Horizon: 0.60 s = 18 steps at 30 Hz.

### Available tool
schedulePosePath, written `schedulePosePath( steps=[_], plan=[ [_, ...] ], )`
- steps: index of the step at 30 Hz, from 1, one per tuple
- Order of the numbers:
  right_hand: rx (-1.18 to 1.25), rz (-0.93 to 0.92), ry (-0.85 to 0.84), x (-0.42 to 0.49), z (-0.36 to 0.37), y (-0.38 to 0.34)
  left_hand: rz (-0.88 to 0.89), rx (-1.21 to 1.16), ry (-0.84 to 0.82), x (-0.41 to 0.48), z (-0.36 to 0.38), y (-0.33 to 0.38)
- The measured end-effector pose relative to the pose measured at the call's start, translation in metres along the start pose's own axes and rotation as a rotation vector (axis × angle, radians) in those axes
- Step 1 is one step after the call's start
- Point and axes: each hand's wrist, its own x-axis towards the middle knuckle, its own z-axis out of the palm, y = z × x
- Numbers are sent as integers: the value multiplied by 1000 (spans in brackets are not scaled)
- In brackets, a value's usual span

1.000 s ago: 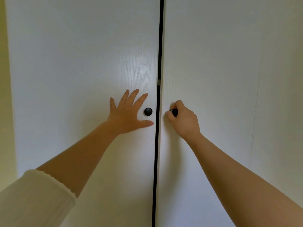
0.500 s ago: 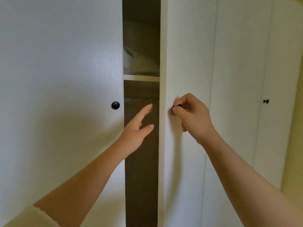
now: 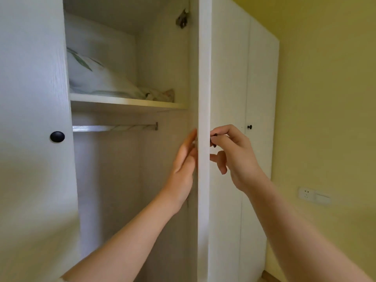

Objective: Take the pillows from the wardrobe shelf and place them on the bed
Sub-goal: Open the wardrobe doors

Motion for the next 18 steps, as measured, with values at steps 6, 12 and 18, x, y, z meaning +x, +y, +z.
schedulePosePath(
  steps=[6,12,18],
  plan=[
    [34,83,148,-3,-42,2,142,90,0,17,54,-18],
    [54,184,211,-8,-86,14,182,247,58,30,110,-34],
    [-2,224,409,-12,-124,26,121,407,-53,44,149,-44]
  ],
)
